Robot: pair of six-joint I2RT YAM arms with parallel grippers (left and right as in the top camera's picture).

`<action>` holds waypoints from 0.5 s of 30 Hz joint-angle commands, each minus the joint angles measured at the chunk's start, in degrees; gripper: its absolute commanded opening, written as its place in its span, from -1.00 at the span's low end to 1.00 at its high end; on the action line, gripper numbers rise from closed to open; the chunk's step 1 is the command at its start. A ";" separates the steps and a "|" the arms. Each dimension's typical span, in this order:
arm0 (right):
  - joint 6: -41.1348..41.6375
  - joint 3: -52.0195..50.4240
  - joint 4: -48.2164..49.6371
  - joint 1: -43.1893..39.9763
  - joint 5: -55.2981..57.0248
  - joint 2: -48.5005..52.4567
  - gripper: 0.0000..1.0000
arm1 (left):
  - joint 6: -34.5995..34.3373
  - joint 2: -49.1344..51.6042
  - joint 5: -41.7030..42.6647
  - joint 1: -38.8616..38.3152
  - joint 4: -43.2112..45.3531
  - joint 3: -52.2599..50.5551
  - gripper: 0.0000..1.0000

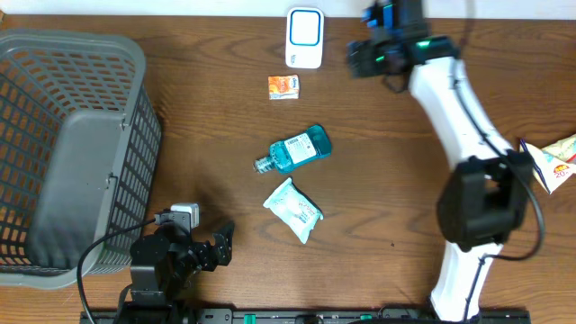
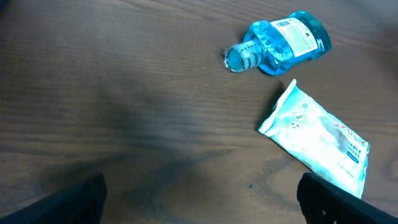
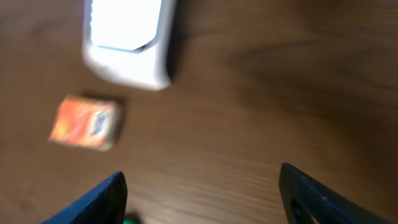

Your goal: Scan the item barcode

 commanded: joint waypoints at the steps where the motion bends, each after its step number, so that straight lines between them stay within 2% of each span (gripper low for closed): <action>1: -6.60 -0.37 2.01 5.57 -3.93 5.55 0.52 | -0.28 -0.09 -0.33 0.17 -0.74 -0.55 0.96; 3: -5.14 -0.37 4.26 7.72 -3.23 8.02 0.69 | -0.31 -0.09 -0.35 0.17 -0.74 -0.55 0.96; 7: 5.14 -0.37 10.80 11.52 1.46 11.82 0.98 | -0.31 -0.09 -0.33 0.17 -0.74 -0.55 0.96; 10: 14.16 -0.37 15.56 13.73 5.09 13.94 0.98 | -0.28 -0.09 -0.33 0.17 -0.74 -0.55 0.96; 15: 18.56 -0.37 22.03 17.05 11.58 17.94 0.99 | -0.31 -0.09 -0.33 0.17 -0.74 -0.55 0.96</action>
